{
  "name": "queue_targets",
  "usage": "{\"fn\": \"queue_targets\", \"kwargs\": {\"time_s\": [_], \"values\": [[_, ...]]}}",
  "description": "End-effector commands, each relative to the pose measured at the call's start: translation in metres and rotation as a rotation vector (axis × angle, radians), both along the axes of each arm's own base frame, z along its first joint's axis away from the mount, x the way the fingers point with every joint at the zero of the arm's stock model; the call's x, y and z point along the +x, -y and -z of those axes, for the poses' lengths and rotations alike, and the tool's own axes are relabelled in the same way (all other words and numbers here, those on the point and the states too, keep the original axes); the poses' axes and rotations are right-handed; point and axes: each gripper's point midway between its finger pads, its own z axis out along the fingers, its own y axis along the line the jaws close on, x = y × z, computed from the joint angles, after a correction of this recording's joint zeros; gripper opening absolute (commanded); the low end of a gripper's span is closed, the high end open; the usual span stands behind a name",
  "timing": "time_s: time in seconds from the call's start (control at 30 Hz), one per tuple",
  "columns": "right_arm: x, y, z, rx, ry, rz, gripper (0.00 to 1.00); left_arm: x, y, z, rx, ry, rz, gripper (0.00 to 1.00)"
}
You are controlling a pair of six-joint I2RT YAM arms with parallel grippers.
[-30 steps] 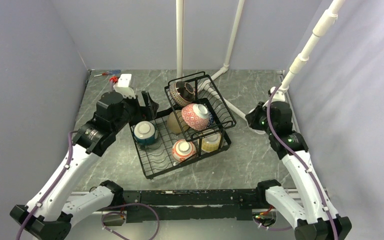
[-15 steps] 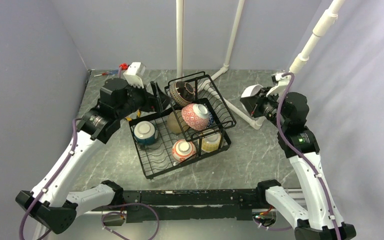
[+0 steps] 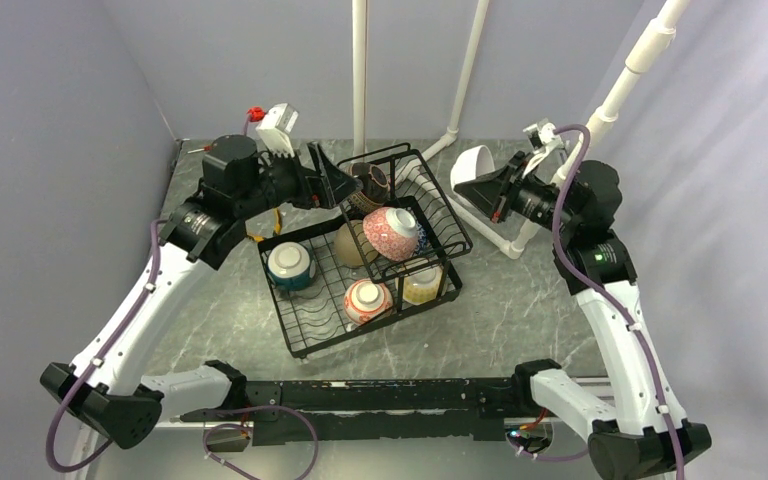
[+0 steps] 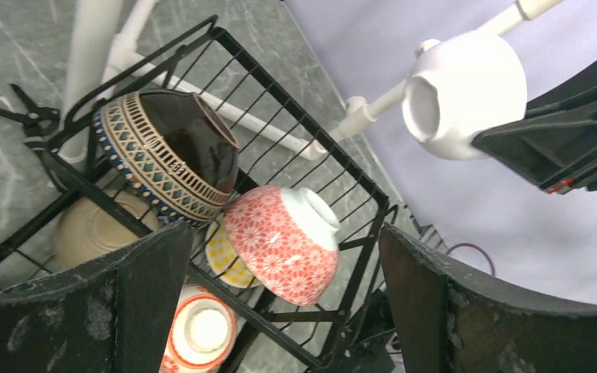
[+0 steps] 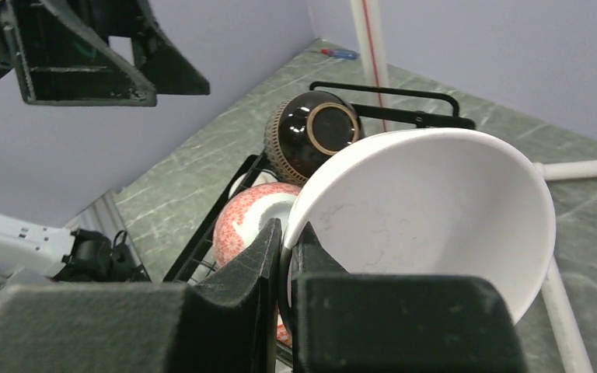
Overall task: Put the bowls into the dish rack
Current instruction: Turn the bowl upside down on the dish rack.
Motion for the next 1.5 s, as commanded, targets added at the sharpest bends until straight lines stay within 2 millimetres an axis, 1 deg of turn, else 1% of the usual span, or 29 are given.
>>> {"fn": "queue_targets", "kwargs": {"time_s": [0.0,0.2,0.3,0.4,0.53,0.67,0.83,0.97,1.13,1.23,1.4,1.47], "values": [[-0.019,-0.020,-0.040,0.005,0.178,-0.158,0.00,-0.006,0.017,-0.036,-0.132,-0.004,0.075,0.95],[-0.029,-0.039,-0.036,-0.041,0.210,-0.261,0.00,-0.004,0.039,-0.036,-0.204,-0.110,0.167,0.95],[-0.034,-0.048,-0.034,-0.061,0.219,-0.307,0.00,-0.004,0.046,-0.040,-0.229,-0.139,0.198,0.95],[-0.039,-0.055,-0.033,-0.075,0.222,-0.350,0.00,-0.004,0.052,-0.044,-0.268,-0.179,0.218,0.95],[-0.043,-0.064,-0.028,-0.103,0.220,-0.388,0.00,-0.006,0.056,-0.046,-0.311,-0.284,0.210,0.95],[-0.047,-0.071,-0.024,-0.125,0.211,-0.414,0.00,-0.010,0.060,-0.049,-0.318,-0.307,0.225,0.95],[-0.048,-0.080,-0.018,-0.132,0.183,-0.445,0.00,-0.014,0.075,-0.041,-0.265,-0.337,0.245,0.95],[-0.049,-0.084,-0.017,-0.150,0.205,-0.454,0.00,-0.019,0.086,-0.034,-0.219,-0.349,0.264,0.95],[-0.049,-0.087,-0.015,-0.159,0.199,-0.462,0.00,-0.023,0.096,-0.033,-0.196,-0.344,0.281,0.95],[-0.049,-0.088,-0.012,-0.162,0.194,-0.460,0.00,-0.023,0.099,-0.029,-0.174,-0.338,0.275,0.95],[-0.050,-0.090,-0.013,-0.158,0.193,-0.464,0.00,-0.021,0.099,-0.011,-0.120,-0.382,0.240,0.95],[-0.050,-0.091,-0.011,-0.161,0.189,-0.471,0.00,-0.021,0.101,-0.007,-0.121,-0.394,0.243,0.95]]}}
